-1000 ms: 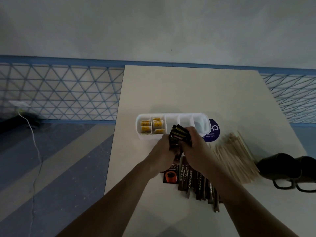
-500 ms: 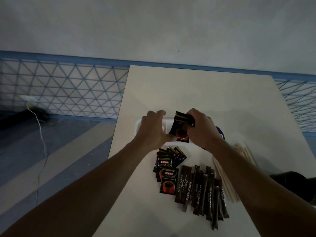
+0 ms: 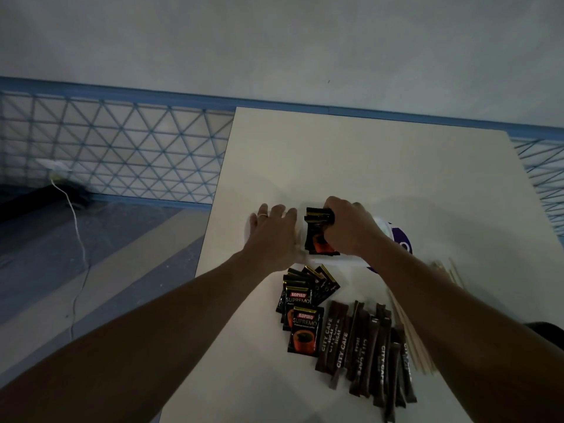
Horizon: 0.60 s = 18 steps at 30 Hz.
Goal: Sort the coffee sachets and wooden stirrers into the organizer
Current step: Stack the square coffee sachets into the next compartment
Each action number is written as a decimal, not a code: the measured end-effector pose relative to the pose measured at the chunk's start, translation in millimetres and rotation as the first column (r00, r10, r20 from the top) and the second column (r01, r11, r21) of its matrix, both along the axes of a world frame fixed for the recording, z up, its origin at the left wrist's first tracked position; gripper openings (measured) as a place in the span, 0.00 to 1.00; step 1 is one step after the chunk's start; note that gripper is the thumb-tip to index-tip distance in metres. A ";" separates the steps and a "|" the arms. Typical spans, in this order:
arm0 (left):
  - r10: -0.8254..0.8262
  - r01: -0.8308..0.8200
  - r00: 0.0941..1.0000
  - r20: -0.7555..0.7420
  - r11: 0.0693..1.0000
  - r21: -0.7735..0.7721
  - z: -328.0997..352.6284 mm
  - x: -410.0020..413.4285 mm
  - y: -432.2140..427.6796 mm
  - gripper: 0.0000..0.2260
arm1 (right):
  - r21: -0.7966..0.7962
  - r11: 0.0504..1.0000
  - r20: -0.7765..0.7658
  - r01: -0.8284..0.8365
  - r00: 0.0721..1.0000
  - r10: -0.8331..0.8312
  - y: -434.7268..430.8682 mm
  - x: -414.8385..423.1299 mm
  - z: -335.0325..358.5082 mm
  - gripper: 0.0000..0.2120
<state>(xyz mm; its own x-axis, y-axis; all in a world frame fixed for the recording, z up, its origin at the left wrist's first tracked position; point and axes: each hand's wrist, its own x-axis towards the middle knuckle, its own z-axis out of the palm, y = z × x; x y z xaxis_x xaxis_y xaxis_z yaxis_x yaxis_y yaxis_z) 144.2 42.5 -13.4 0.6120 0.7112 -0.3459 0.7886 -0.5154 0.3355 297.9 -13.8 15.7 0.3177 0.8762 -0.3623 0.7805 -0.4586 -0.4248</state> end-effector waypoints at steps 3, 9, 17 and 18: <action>-0.031 0.032 0.999 -0.024 0.998 0.049 -2.3 -0.4 0.5 0.43 | 0.014 1.000 0.031 0.004 0.999 -0.005 5.0 -4.3 -2.5 0.16; -0.042 0.039 0.998 0.047 0.998 0.057 -7.6 -3.3 3.6 0.41 | 0.066 0.998 0.055 -0.004 0.998 0.000 5.9 -12.5 -7.9 0.15; -0.042 0.038 0.993 0.108 0.998 0.044 -9.4 -5.8 5.8 0.43 | 0.089 0.993 0.159 -0.080 0.985 0.065 -1.3 -13.8 -23.8 0.15; -0.030 0.024 0.990 0.137 0.999 0.043 -9.7 -6.5 5.3 0.41 | 0.091 0.993 0.160 -0.078 0.985 0.063 -0.9 -13.2 -24.5 0.15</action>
<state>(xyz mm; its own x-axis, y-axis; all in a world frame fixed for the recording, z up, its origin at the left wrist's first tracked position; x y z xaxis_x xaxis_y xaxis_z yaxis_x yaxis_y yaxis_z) 137.8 47.8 -23.1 0.6708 0.7056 -0.2283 0.7222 -0.5515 0.4176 284.7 -14.7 -8.9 0.3003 0.9267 -0.2258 0.8698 -0.3632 -0.3339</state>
